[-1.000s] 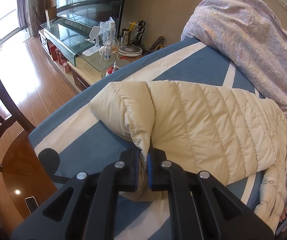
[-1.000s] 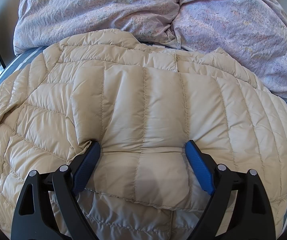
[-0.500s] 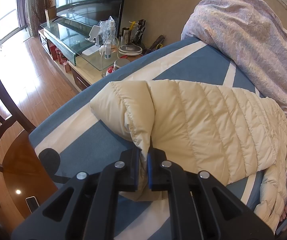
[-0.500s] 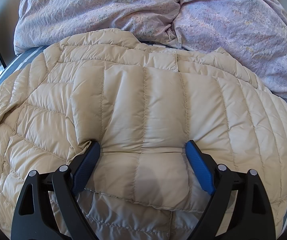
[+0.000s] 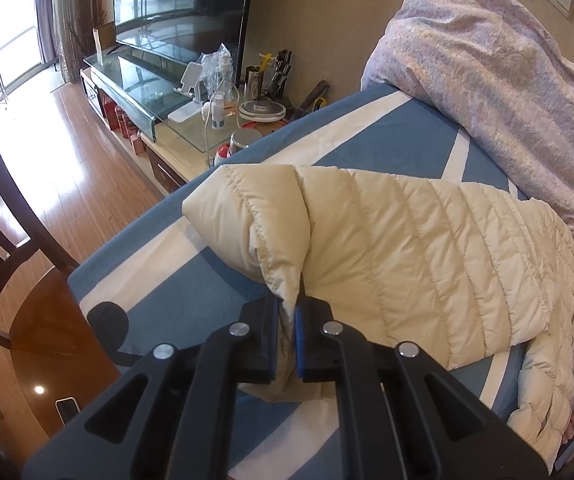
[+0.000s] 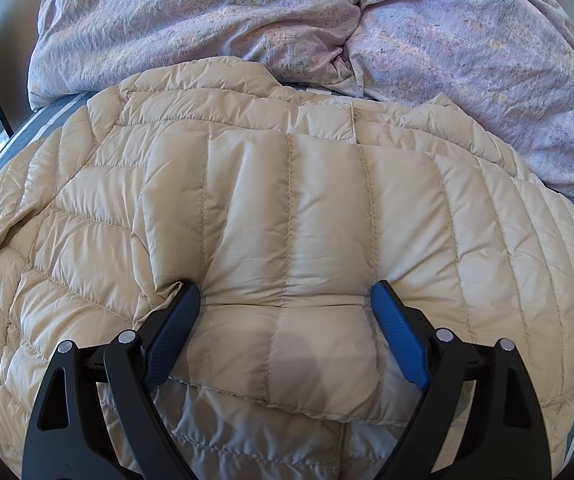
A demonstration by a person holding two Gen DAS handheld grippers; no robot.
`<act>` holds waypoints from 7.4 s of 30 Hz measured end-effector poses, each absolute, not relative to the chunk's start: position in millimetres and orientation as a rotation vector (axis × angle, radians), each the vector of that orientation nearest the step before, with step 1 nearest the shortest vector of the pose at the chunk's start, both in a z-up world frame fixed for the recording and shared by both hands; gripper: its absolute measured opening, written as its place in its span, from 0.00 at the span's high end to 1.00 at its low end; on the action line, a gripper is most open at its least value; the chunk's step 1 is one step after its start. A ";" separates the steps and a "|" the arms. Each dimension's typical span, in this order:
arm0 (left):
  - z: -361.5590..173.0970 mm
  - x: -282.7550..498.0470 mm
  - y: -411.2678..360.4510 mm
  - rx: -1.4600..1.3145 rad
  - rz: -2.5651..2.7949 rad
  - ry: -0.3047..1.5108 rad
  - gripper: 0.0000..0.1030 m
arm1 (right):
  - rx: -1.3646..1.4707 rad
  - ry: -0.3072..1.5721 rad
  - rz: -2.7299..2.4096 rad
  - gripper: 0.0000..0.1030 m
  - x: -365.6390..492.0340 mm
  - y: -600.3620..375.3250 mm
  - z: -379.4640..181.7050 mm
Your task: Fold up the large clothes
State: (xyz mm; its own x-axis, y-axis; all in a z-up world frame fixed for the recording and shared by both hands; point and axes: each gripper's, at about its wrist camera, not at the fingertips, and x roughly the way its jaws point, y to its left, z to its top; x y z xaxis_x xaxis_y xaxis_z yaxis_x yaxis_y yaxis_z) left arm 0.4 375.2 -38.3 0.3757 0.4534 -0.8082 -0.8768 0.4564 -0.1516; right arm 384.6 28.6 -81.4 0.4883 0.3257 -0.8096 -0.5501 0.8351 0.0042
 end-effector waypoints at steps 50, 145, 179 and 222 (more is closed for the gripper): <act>62.4 280.3 114.7 -0.333 0.273 0.758 0.93 | -0.151 0.869 0.468 0.10 393.2 -114.3 -40.4; -74.8 29.4 162.0 -0.374 0.286 0.920 0.46 | 0.339 1.159 0.497 0.39 244.4 -367.8 -94.8; -35.3 28.8 136.4 -0.295 0.275 0.859 0.93 | 0.321 1.110 0.667 0.94 234.9 -358.0 -53.4; 11.9 326.6 247.6 -0.330 0.469 0.764 0.91 | 0.252 0.838 0.377 0.90 525.6 -206.2 -30.8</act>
State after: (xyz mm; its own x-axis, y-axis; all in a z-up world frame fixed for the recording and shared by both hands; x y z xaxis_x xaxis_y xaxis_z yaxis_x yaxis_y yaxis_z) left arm 326.6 247.6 11.9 0.6281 0.2839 -0.7245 -0.5174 0.8478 -0.1164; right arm 525.6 -206.2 -30.8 0.6088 0.4205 -0.6727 -0.2249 0.9047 0.3620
